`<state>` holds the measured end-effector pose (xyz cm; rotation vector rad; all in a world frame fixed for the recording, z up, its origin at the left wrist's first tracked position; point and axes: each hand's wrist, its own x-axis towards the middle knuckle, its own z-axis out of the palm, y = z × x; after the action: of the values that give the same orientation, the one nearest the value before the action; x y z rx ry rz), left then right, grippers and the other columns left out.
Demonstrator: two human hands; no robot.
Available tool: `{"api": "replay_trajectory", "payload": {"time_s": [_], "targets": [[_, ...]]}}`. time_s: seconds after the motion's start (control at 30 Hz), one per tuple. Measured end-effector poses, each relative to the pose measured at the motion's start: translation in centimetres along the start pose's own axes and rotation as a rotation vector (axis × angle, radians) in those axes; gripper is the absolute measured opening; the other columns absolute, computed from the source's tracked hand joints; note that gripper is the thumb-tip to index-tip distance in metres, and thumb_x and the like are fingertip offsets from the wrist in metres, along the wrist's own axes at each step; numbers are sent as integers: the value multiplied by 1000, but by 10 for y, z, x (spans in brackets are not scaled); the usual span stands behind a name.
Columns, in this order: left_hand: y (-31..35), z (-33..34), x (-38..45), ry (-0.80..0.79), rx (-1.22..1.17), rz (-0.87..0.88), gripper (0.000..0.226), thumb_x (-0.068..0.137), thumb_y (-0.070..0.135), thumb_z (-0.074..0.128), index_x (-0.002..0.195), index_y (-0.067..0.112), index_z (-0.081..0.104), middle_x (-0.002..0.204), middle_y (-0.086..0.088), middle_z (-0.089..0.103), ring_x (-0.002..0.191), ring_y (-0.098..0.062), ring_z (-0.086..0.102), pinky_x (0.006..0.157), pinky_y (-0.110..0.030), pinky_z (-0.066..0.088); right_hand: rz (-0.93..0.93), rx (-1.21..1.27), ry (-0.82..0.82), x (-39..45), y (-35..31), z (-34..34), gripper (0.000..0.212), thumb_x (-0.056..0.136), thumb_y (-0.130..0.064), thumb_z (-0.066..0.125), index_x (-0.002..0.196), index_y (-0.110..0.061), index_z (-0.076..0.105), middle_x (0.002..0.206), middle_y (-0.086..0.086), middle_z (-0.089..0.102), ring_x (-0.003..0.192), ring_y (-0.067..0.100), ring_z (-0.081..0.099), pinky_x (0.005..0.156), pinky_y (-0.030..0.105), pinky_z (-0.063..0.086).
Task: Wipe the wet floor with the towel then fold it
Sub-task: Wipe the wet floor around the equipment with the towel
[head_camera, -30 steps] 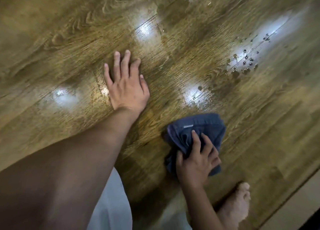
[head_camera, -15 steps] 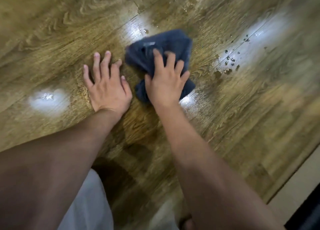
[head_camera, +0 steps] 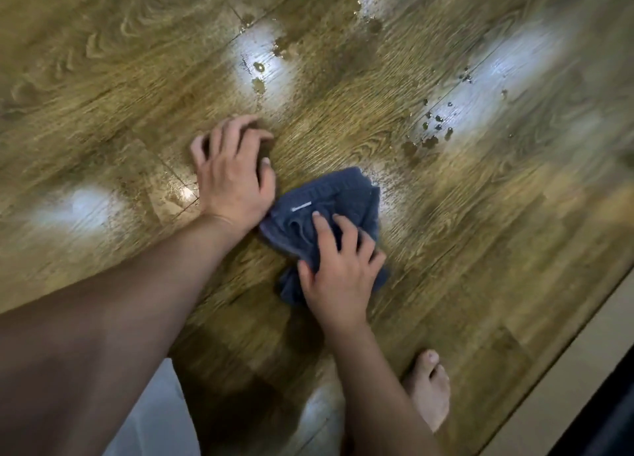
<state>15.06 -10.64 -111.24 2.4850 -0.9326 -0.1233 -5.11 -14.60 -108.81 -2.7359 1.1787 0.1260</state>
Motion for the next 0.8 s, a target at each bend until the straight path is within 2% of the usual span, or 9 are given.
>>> {"api": "replay_trajectory", "payload": {"time_s": [0.07, 0.2, 0.3, 0.47, 0.57, 0.67, 0.73, 0.8], "targets": [[7, 10, 1, 3, 74, -51, 34, 81, 29, 52, 114, 25, 56, 139, 2, 49, 134, -22, 39, 106, -44, 21, 111, 0, 43, 46, 32, -8, 73, 74, -46, 65, 142, -32, 45, 140, 6, 46, 120, 35, 39, 95, 54, 30], [3, 17, 2, -19, 176, -34, 35, 83, 31, 49, 118, 25, 52, 141, 0, 46, 136, -23, 35, 104, -43, 19, 559, -22, 131, 165, 109, -25, 65, 84, -43, 61, 144, -29, 41, 154, 12, 34, 137, 44, 30, 109, 62, 23], [6, 16, 2, -30, 187, -38, 36, 85, 30, 49, 120, 24, 52, 142, 0, 46, 138, -22, 33, 106, -45, 20, 689, -14, 117, 217, 138, -39, 60, 89, -42, 55, 145, -27, 37, 157, 13, 29, 138, 44, 28, 108, 62, 22], [12, 13, 2, -78, 174, -62, 37, 86, 28, 48, 122, 20, 52, 144, -4, 44, 140, -25, 31, 108, -50, 20, 558, -61, 135, 173, 94, -34, 62, 84, -42, 59, 142, -28, 43, 142, 11, 41, 125, 39, 40, 103, 58, 30], [13, 13, 2, -65, 147, -62, 35, 85, 27, 49, 118, 19, 53, 141, -5, 45, 138, -27, 33, 106, -52, 21, 398, 16, 112, 90, 35, -17, 71, 75, -42, 67, 142, -33, 45, 138, 4, 45, 119, 36, 43, 99, 56, 32], [12, 13, 4, -30, 130, -47, 33, 78, 25, 50, 111, 23, 56, 135, -2, 49, 132, -28, 38, 102, -50, 23, 219, 46, 11, 0, -23, 1, 79, 70, -49, 64, 145, -35, 44, 143, 0, 44, 126, 35, 43, 98, 55, 34], [17, 14, 11, -46, 89, 9, 34, 74, 24, 48, 106, 25, 60, 130, 1, 53, 126, -28, 42, 100, -47, 22, 147, 53, -55, -35, -36, 5, 80, 70, -52, 64, 145, -35, 44, 145, -2, 43, 128, 36, 42, 96, 55, 34], [27, 19, 19, -90, 27, 163, 33, 76, 23, 48, 104, 23, 64, 126, 2, 58, 121, -27, 47, 98, -43, 22, 108, 72, -42, -37, -23, 8, 78, 70, -53, 64, 144, -35, 47, 143, -2, 45, 124, 35, 45, 93, 55, 38]]}}
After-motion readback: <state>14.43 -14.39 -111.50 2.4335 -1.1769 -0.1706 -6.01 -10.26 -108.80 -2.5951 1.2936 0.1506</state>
